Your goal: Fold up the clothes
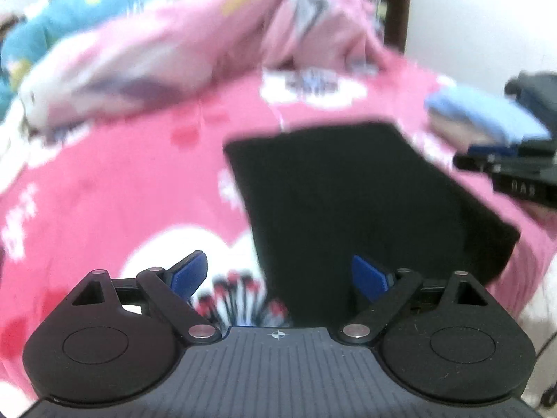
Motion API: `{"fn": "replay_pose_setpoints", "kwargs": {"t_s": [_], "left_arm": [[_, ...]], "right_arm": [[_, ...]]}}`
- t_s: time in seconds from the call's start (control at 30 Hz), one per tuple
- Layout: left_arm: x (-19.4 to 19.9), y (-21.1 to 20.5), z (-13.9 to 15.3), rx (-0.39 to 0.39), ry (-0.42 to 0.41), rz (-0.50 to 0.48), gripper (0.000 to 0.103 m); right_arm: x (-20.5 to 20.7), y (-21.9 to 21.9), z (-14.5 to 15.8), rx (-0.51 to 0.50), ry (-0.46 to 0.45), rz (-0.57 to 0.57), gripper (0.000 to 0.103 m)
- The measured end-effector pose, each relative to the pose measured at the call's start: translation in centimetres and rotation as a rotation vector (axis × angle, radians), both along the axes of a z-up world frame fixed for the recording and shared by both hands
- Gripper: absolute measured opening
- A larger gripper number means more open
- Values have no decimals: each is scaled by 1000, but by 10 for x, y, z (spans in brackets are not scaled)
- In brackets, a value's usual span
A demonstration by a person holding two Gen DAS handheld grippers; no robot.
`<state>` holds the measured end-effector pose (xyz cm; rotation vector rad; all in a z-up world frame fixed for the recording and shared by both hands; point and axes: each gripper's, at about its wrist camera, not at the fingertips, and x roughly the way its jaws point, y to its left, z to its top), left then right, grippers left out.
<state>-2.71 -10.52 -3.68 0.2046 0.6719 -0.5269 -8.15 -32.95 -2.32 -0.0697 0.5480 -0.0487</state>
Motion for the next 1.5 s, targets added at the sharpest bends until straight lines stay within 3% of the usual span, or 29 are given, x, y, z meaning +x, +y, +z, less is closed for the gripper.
{"fn": "replay_pose_setpoints", "kwargs": {"t_s": [0.13, 0.27, 0.33, 0.4, 0.47, 0.53, 0.63, 0.73, 0.87, 1.0, 1.1, 1.17, 1.2, 1.23, 1.3, 1.37, 1.5], "left_arm": [[5, -19, 4, -63, -40, -69, 89], [1, -31, -17, -84, 7, -151, 64], [-5, -23, -29, -65, 39, -169, 56], [-12, -9, -40, -40, 53, -177, 56], [-23, 13, -41, -14, 5, -174, 58], [-31, 35, -38, 24, -19, -142, 59], [-40, 63, -27, 23, -40, -114, 57], [-43, 59, -6, -2, -113, -147, 58], [-33, 18, 5, -61, -124, -247, 58], [-16, -20, -16, -52, -11, -296, 58], [-12, -12, -34, -43, 69, -272, 58], [-16, 13, -33, -47, 69, -224, 59], [-18, 26, -31, -47, 66, -194, 59], [-19, 38, -27, -53, 60, -170, 60], [-18, 54, -15, -86, 42, -144, 60], [-13, 54, -2, -133, 8, -155, 60], [11, 11, 8, -161, -35, -264, 61]], "right_arm": [[5, -2, -1, 157, -17, 23, 28], [10, 4, -16, 241, 34, 61, 22], [4, 6, -25, 230, 70, 66, 17], [-12, 2, -30, 192, 80, 58, 17], [-30, -6, -32, 174, 92, 41, 10], [-52, -24, -29, 179, 103, -22, 12], [-83, -48, -19, 172, 94, -118, 12], [-98, -56, -4, 189, 30, -138, 13], [-78, -30, 2, 239, -32, -10, 13], [-39, 5, -16, 290, 6, 121, 13], [-35, 3, -35, 266, 69, 90, 13], [-52, -22, -41, 332, 78, 36, 8], [-62, -36, -42, 383, 74, 9, 0], [-73, -51, -43, 435, 70, -19, 0], [-84, -60, -31, 405, 43, -49, 5], [-94, -68, -19, 364, 15, -76, 5], [-64, -47, -2, 400, -62, 30, 5]]}}
